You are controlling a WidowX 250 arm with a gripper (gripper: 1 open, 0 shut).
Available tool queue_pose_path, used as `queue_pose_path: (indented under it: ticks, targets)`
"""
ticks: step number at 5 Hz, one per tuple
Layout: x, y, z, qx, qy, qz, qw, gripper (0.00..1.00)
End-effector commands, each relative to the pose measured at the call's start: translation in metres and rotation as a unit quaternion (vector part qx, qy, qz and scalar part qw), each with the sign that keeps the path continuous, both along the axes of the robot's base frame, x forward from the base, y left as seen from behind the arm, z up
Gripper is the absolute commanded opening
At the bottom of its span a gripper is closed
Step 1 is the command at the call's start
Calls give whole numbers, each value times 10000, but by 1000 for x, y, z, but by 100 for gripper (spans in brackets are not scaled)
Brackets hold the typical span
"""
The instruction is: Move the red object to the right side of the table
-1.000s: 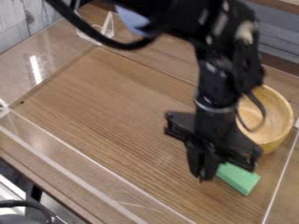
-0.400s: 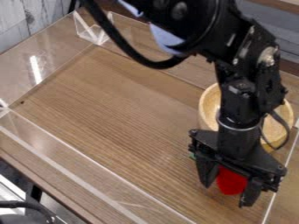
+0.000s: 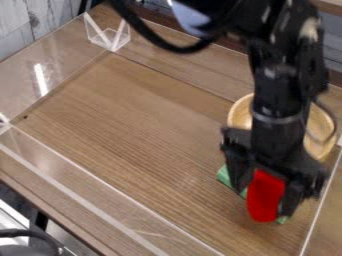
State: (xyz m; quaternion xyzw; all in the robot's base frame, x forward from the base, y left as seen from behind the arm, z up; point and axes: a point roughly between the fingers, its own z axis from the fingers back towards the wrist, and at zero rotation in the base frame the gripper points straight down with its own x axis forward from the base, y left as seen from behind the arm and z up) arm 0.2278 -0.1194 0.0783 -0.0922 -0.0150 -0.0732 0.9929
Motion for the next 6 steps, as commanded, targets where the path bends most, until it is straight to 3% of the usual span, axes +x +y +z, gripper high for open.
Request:
queue_pose_path:
  ticks: [1,2,4,6]
  targets:
    - [6,1,22,-168,-354,-64,9992,100]
    - [3,5,29,-184,-346,-41,9992,100]
    - [21,12,21,-247,-316,-22,9992,100]
    - [20,18,14,-263,-252,151,9992,100]
